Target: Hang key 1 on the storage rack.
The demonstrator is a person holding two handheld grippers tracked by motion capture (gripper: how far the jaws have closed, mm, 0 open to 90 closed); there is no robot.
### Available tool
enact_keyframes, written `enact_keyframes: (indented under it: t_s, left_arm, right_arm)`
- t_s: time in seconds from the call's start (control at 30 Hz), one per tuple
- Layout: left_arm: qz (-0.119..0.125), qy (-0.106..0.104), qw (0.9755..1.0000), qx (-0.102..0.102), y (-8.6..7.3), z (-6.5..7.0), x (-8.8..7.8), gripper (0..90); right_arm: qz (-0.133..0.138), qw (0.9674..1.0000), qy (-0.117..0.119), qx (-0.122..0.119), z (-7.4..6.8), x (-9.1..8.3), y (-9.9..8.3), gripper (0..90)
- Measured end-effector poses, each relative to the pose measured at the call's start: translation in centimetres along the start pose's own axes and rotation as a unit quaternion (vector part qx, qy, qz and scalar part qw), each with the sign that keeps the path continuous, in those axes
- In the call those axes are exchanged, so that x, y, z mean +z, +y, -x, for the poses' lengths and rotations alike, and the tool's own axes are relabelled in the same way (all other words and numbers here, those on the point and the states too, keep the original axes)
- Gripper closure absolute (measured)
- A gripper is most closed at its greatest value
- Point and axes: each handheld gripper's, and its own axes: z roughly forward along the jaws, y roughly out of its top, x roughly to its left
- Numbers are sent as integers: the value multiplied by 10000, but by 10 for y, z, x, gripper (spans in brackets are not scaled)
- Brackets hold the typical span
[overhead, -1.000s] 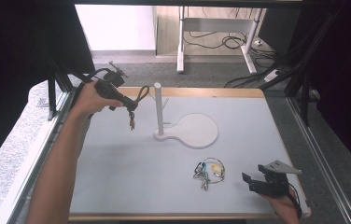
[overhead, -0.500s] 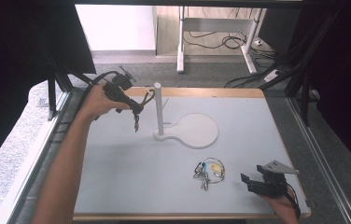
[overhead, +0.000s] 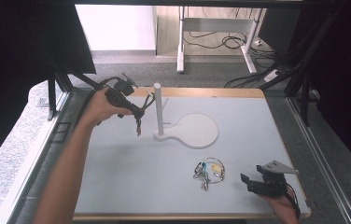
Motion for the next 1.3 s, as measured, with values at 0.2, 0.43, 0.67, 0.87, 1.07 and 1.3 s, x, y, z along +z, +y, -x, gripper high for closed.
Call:
enact_keyframes:
  t_s: [0.2,0.43,0.67,0.87,1.07,1.3]
  left_arm:
    - [12,179,9998,-1,-9,8,1,541]
    - [271,295,9992,-26,-32,23,-8,490]
    - [385,219,9990,-22,-69,44,-1,481]
    - [489,198,9986,6,-98,58,11,482]
    - [642,171,9977,94,-130,81,31,482]
    - [734,-26,9972,133,-156,98,57,482]
  right_arm:
    - [10,10000,-13,28,1,-1,0,248]
    - [31,10000,-11,26,0,-3,2,248]
    - [13,10000,-38,22,0,-3,2,245]
    - [34,9998,-157,153,2,-3,1,244]
    - [39,9998,-162,129,1,-4,2,244]
    - [77,9998,-135,105,4,-4,3,244]
